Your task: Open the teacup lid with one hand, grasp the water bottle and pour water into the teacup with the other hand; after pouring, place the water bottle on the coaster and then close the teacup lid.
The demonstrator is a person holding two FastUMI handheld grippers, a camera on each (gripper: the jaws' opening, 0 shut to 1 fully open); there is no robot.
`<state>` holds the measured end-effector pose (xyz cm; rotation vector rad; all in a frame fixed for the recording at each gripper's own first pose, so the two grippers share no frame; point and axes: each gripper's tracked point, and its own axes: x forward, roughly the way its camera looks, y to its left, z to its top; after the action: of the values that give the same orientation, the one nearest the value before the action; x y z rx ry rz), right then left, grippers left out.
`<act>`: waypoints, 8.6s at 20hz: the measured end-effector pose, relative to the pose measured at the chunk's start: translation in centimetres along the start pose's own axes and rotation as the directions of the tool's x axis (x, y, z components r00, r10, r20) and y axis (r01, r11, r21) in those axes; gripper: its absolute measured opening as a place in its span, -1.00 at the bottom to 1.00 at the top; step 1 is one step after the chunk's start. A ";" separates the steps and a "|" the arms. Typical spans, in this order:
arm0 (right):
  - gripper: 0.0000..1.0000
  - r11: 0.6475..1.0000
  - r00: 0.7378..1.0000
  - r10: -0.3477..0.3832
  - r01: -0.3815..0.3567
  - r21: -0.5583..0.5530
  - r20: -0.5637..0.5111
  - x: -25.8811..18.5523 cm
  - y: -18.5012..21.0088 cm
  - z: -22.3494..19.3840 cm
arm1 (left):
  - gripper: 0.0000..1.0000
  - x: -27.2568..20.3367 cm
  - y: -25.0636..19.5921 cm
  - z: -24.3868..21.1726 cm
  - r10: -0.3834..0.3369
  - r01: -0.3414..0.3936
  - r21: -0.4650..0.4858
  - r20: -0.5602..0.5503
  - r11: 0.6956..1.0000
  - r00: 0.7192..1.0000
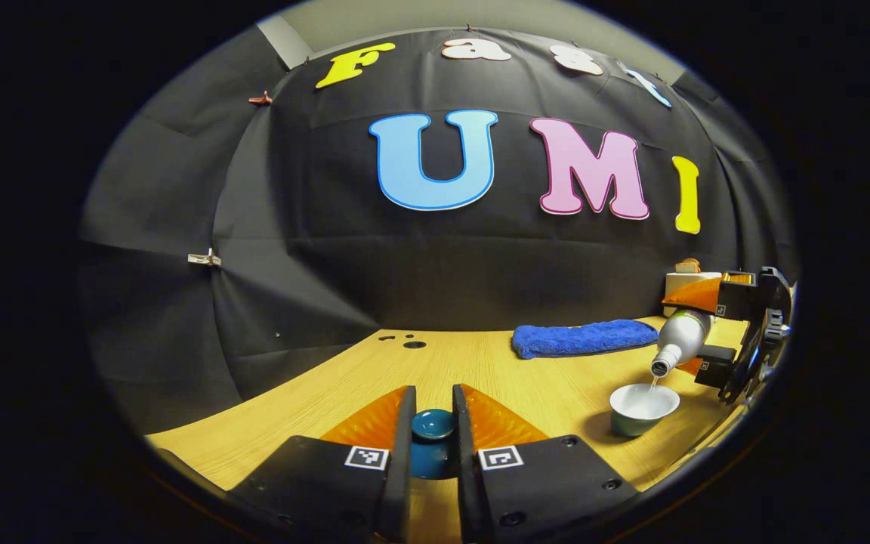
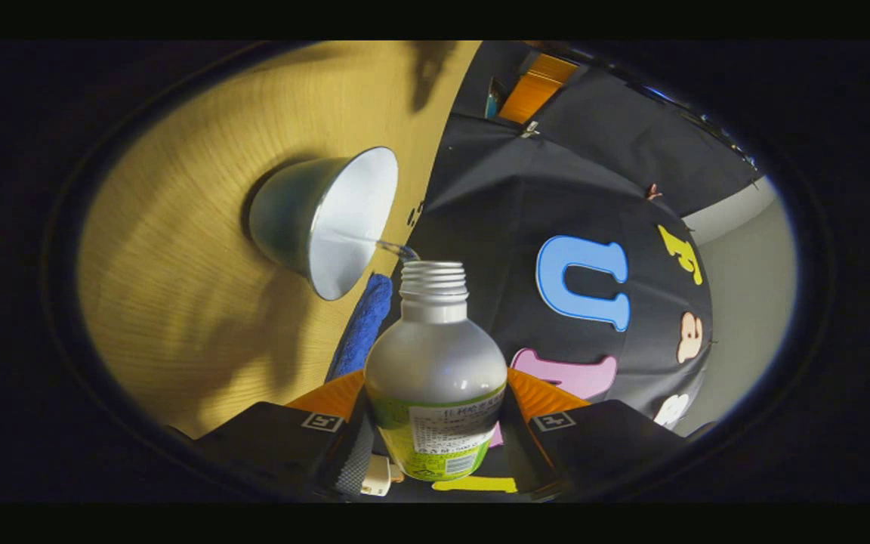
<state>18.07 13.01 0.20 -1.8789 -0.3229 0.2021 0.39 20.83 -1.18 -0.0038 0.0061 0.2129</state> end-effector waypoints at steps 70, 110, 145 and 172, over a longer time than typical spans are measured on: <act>0.49 0.956 0.986 -0.076 0.115 -0.268 0.151 0.4 -3.9 0.8 | -0.42 0.4 -0.1 0.1 -0.019 0.019 0.001 -0.004 1.000 1.000; 0.53 0.042 0.959 0.203 0.192 0.980 -0.197 -4.9 2.9 -12.4 | -0.42 0.4 -0.5 0.1 -0.009 0.009 0.001 -0.001 1.000 1.000; 0.97 -0.304 0.919 0.218 0.383 0.872 -0.327 -1.4 7.2 -16.9 | -0.42 0.5 -0.7 0.1 -0.018 0.018 0.001 -0.001 1.000 1.000; 0.96 -0.244 0.884 0.240 0.455 0.856 -0.402 -19.0 5.4 -14.4 | -0.42 -0.2 -6.7 0.0 -0.123 0.123 0.031 -0.011 0.992 0.992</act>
<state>5.03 -7.62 -0.65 -0.0321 0.0820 -0.1495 1.62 14.23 -1.18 0.0262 0.0186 0.0893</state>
